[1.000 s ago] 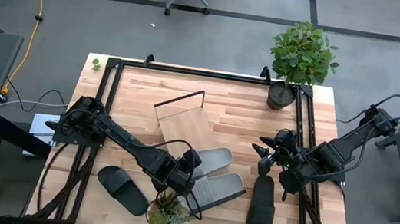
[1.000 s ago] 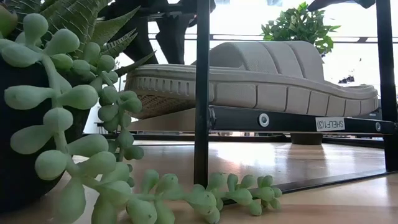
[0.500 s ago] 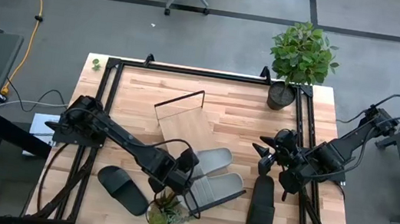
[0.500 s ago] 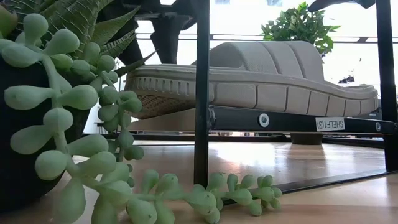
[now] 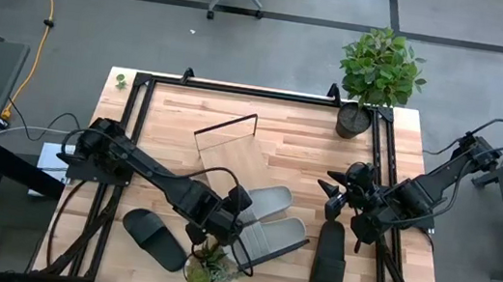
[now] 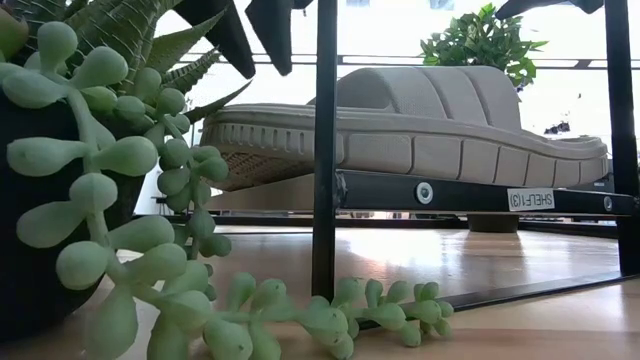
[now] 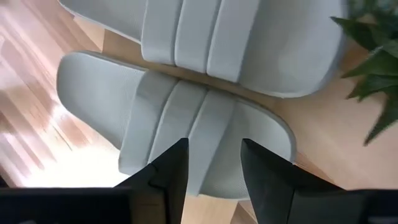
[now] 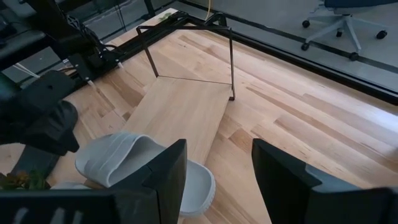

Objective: Pick and place slides into the shelf
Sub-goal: Put the right black slipper on the shelf

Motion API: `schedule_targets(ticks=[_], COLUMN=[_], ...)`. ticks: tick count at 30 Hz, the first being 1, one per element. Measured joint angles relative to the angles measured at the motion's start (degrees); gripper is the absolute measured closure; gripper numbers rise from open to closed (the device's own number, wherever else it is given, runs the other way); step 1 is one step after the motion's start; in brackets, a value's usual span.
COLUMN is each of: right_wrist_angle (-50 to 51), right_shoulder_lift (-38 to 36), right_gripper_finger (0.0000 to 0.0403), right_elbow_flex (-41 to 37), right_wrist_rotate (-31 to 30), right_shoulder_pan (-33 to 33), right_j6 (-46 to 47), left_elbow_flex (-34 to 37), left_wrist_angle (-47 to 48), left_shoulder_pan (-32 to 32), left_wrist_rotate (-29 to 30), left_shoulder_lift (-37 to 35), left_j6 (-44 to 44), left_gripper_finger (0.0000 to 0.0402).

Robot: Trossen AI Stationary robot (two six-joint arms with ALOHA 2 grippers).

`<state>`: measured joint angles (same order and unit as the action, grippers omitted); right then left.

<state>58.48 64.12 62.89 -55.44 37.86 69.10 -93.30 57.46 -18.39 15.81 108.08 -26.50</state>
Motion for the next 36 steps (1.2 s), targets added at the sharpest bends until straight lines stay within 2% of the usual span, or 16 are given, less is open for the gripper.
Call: schedule_targets(ticks=[13,24,31,36], right_wrist_angle=[0.00,-0.07,-0.82,-2.86], right_shoulder_lift=[0.02,0.02,0.02,0.02], right_gripper_finger=[0.0230,0.0230,0.0230,0.0230], right_elbow_flex=[0.00,0.00,0.00,0.00], right_wrist_rotate=[0.00,0.87,0.87,0.83], right_shoulder_pan=[-0.02,-0.02,0.00,-0.02], right_j6=[-0.04,0.27,6.85,9.53], left_elbow_flex=[-0.89,-0.89,-0.89,-0.86], left_wrist_angle=[6.46,13.27,18.20,19.32], left_shoulder_pan=[0.02,0.07,0.07,0.20], left_wrist_rotate=[-2.61,5.66,11.91,14.26], left_shoulder_lift=[0.05,0.06,0.05,-1.31], left_j6=[3.44,11.14,18.67,20.95], left_gripper_finger=[0.0268,0.0268,0.0268,0.0268])
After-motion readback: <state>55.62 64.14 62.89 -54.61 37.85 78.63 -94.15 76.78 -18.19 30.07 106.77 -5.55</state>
